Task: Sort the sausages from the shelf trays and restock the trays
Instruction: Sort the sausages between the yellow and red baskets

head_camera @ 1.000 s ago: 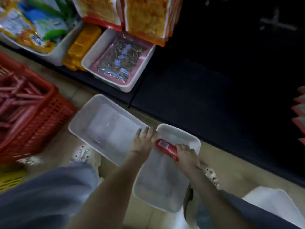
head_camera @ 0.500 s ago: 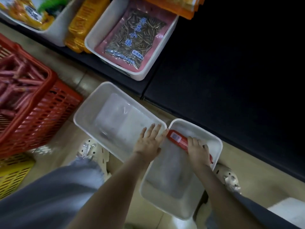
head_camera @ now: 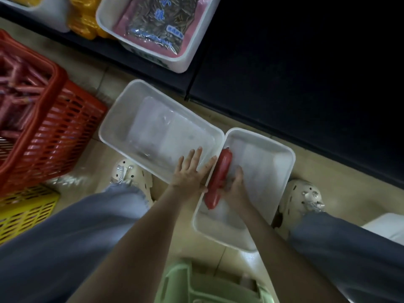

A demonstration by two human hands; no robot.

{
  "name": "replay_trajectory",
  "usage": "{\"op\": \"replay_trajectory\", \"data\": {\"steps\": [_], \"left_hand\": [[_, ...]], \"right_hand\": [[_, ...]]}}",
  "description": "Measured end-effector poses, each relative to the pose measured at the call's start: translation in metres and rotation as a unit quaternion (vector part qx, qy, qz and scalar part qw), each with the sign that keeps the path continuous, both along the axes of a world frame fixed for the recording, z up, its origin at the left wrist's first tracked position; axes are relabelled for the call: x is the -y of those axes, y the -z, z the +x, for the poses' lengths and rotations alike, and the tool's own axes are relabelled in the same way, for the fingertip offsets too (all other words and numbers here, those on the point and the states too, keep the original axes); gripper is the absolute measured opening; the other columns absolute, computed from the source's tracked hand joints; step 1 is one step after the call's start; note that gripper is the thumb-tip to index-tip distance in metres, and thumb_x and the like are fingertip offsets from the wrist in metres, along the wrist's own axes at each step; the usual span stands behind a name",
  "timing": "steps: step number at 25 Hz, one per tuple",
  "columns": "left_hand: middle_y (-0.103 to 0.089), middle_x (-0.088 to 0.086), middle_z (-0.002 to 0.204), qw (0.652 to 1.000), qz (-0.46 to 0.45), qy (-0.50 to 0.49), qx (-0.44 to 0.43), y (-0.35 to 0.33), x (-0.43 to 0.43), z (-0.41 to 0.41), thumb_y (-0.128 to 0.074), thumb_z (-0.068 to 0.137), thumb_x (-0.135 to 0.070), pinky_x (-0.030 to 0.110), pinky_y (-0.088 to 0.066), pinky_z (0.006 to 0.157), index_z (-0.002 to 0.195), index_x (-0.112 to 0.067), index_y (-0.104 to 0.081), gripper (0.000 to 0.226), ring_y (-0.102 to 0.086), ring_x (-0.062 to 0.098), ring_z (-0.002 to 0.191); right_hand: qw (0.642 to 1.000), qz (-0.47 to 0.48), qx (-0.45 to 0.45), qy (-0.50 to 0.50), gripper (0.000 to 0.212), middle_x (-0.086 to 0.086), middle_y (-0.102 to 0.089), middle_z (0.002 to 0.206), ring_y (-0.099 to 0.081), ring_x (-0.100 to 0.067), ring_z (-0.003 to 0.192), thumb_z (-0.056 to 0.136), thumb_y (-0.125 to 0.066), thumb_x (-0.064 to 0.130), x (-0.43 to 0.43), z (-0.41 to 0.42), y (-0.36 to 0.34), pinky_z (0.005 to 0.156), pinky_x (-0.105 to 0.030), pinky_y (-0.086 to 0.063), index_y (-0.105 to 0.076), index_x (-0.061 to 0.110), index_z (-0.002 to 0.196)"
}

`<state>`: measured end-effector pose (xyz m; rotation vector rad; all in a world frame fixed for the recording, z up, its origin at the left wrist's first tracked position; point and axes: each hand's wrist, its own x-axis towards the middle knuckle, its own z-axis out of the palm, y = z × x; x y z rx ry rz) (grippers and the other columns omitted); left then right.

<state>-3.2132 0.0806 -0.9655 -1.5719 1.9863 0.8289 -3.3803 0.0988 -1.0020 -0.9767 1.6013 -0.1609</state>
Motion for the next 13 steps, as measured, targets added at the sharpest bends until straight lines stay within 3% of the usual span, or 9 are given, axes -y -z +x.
{"op": "replay_trajectory", "data": {"steps": [3,7,10,13], "left_hand": [[0.026,0.016,0.154,1.000,0.005,0.009,0.013,0.000,-0.005,0.005,-0.054,0.087,-0.055,0.050,0.002,0.117,0.146,-0.034,0.023,0.099,0.017,0.036,0.143],[0.026,0.015,0.154,1.000,0.003,0.004,0.024,0.001,-0.004,0.001,-0.055,0.087,-0.053,0.049,-0.001,0.119,0.145,-0.033,0.024,0.100,0.016,0.035,0.144],[0.024,0.015,0.155,0.999,0.000,0.019,0.040,-0.002,-0.006,0.001,-0.055,0.085,-0.056,0.049,-0.002,0.119,0.146,-0.031,0.024,0.103,0.013,0.035,0.145],[0.020,0.014,0.157,0.999,-0.002,0.029,0.040,-0.016,0.000,0.001,-0.049,0.087,-0.060,0.047,-0.002,0.118,0.149,-0.030,0.018,0.096,0.009,0.033,0.146]], "right_hand": [[0.998,-0.046,0.039,-0.028,0.104,-0.004,-0.021,0.155,-0.031,-0.016,0.138,0.080,-0.073,0.012,0.012,0.013,0.009,0.111,-0.043,-0.034,0.001,0.030,0.151],[0.997,0.013,-0.033,-0.069,0.120,-0.014,-0.025,0.148,-0.041,-0.030,0.129,0.068,-0.082,0.030,0.026,0.022,0.010,0.103,-0.050,-0.042,0.006,0.038,0.148],[0.993,0.029,-0.031,-0.111,0.105,-0.013,-0.030,0.148,-0.041,-0.031,0.130,0.074,-0.077,0.028,0.006,0.026,0.003,0.105,-0.042,-0.040,-0.004,0.029,0.150],[0.986,-0.063,-0.086,-0.125,0.093,-0.010,-0.033,0.146,-0.044,-0.027,0.128,0.082,-0.071,0.028,-0.006,0.032,-0.021,0.102,-0.039,-0.043,-0.007,0.024,0.151]]}}
